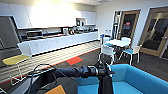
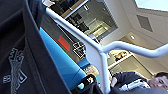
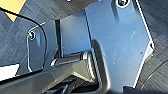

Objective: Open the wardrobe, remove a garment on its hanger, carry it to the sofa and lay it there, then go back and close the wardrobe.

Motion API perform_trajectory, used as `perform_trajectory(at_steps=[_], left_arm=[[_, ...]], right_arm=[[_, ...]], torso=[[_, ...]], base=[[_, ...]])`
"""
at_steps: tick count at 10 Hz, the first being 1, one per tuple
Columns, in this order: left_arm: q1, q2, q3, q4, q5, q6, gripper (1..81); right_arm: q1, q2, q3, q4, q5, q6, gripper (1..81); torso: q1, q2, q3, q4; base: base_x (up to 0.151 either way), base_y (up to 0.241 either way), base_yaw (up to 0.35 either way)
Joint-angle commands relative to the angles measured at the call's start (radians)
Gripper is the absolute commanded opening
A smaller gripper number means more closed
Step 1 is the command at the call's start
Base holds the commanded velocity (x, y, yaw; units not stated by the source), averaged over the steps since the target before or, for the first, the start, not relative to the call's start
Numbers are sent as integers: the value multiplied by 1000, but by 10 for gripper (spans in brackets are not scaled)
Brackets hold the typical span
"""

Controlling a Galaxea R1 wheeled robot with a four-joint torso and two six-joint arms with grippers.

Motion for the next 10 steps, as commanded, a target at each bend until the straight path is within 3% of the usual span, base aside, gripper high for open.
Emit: perform_trajectory(at_steps=[1,5,8,10], left_arm=[[-170,8,25,33,-36,16,10],[-170,5,29,33,-36,16,10],[-162,5,29,33,-36,18,10],[-158,16,12,36,-35,18,10]], right_arm=[[33,9,2,3,-56,-1,811],[32,9,3,5,-56,-1,811],[32,9,5,5,-55,-1,811],[32,9,5,5,-55,-1,811]], torso=[[0,0,0,0],[0,0,0,0],[2,1,0,0],[1,0,-80,0]], base=[[115,0,0],[98,0,0],[0,0,0],[0,0,0]])
